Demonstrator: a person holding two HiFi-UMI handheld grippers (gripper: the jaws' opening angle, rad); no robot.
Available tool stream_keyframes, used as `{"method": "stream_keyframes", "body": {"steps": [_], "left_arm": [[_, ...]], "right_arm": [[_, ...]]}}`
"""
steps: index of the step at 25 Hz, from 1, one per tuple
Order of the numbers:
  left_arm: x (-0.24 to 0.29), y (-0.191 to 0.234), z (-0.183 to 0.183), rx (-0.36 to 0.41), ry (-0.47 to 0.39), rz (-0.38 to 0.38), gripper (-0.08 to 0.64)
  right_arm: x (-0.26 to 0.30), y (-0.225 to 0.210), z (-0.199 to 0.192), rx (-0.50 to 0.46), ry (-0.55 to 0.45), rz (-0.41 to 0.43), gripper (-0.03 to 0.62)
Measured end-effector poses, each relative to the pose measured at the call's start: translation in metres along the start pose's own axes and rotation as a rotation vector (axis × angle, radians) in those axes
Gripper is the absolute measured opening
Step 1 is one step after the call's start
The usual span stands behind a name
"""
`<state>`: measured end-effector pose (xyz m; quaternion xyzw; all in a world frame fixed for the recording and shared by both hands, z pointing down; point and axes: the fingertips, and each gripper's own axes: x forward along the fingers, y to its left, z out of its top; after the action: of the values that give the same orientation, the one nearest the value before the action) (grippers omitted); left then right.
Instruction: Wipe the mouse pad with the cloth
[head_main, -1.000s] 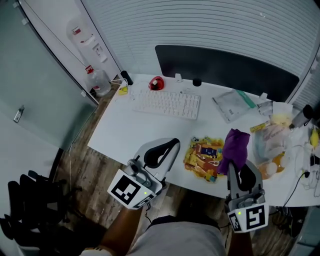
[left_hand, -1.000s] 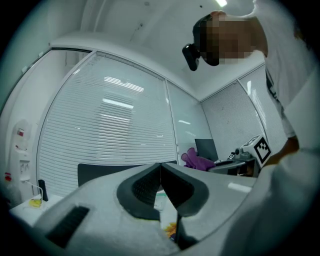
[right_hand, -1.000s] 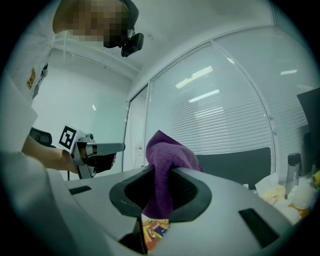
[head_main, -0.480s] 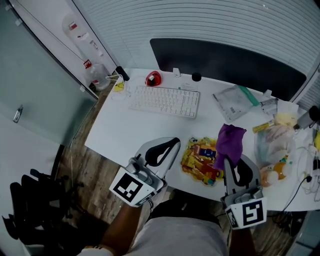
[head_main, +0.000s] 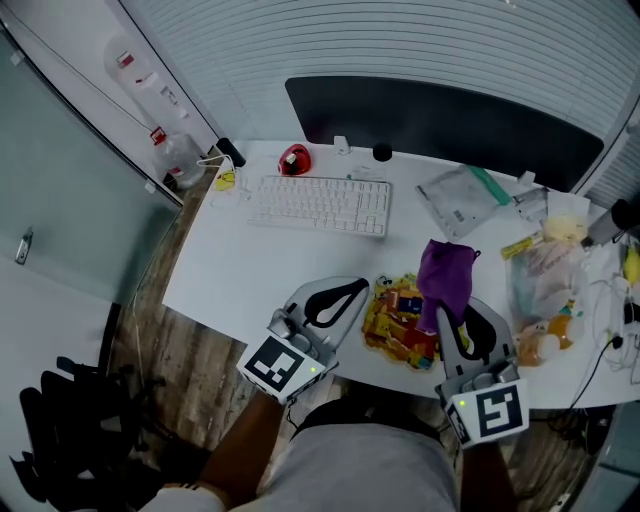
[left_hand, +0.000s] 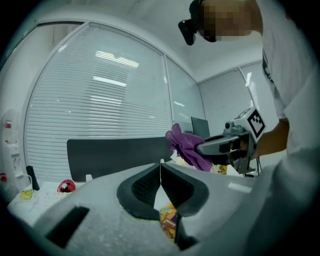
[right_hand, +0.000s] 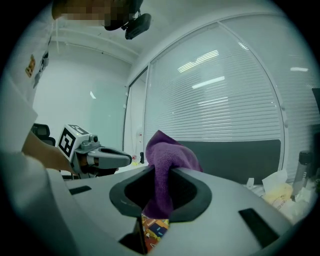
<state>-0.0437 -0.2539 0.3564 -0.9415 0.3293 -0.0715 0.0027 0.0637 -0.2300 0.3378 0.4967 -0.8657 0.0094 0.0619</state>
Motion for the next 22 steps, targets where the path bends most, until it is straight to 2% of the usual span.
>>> {"method": "stream_keyframes", "body": {"steps": [7, 15, 22], "left_arm": [[0.016, -0.002, -0.044, 0.07, 0.141, -0.077, 0.017], [0.028, -0.005, -0.099, 0.076, 0.351, -0.151, 0.017], [0.035, -0.015, -0.156, 0.085, 0.559, -0.242, 0.017]], "right_arm": [[0.02, 0.008, -0.027, -0.029, 0.129, 0.004, 0.069], [0.049, 0.024, -0.058, -0.043, 0.301, 0.057, 0.069], [0.077, 0.039, -0.097, -0.103, 0.468, 0.128, 0.069]]}}
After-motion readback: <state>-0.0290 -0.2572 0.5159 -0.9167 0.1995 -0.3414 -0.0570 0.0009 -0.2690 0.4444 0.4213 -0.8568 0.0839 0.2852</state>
